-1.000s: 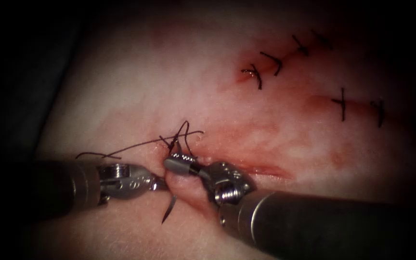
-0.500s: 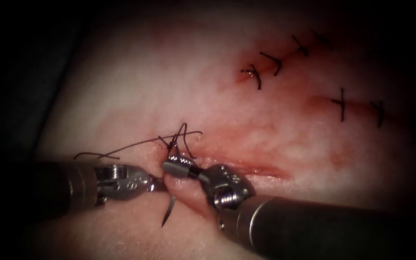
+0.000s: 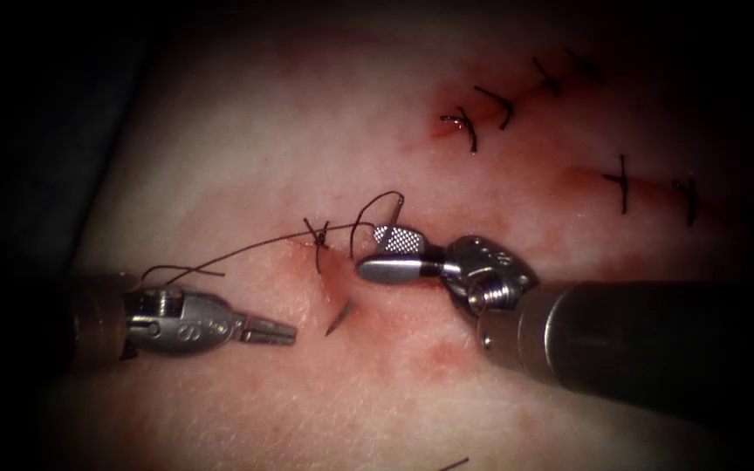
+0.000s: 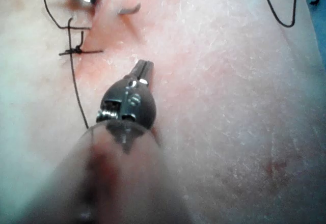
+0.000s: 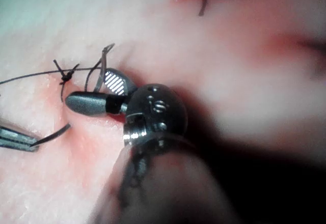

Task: Wound Closure
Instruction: Pull needle the rest of the way through with left gripper

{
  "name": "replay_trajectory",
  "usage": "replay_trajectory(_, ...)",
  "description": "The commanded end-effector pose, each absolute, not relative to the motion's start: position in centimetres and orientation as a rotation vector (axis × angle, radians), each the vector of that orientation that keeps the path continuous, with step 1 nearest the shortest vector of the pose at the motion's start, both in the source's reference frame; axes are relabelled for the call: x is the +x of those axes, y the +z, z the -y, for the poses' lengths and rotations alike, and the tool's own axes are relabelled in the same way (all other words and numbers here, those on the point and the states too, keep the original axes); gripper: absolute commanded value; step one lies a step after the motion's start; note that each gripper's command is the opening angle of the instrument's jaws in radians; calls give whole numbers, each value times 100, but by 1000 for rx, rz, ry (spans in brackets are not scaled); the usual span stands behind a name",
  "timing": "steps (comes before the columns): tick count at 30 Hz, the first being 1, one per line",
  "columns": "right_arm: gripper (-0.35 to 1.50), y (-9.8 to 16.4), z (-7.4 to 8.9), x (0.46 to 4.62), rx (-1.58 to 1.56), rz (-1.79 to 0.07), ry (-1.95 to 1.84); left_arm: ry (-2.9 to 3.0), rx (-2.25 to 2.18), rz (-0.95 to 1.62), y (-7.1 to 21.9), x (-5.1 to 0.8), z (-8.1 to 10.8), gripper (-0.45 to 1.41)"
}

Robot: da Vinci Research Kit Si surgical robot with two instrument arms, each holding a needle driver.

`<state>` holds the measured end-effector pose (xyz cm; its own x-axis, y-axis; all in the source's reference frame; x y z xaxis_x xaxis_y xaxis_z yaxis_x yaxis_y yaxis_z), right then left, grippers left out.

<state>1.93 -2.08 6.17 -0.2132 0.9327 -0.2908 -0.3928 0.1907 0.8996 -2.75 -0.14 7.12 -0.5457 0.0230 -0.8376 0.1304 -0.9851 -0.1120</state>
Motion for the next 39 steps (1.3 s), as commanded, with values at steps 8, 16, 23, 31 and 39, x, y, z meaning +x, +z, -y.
replay_trajectory(8, 103, 637, 201, 171, 633, -1201, 1288, -2567, 1665, -216, 718, -303, -19, -11)
replay_trajectory(16, 93, 647, 203, 161, 620, -1200, 1278, -2498, 1764, -202, 716, -319, -30, 7)
replay_trajectory(23, 83, 662, 213, 162, 591, -1203, 1273, -2455, 1804, -201, 714, -337, -30, 17)
replay_trajectory(31, 61, 664, 220, 163, 584, -1205, 1269, -2428, 1807, -378, 728, -353, -33, -45)
replay_trajectory(39, 37, 662, 222, 165, 578, -1203, 1274, -2407, 1944, -863, 721, -349, -29, -45)
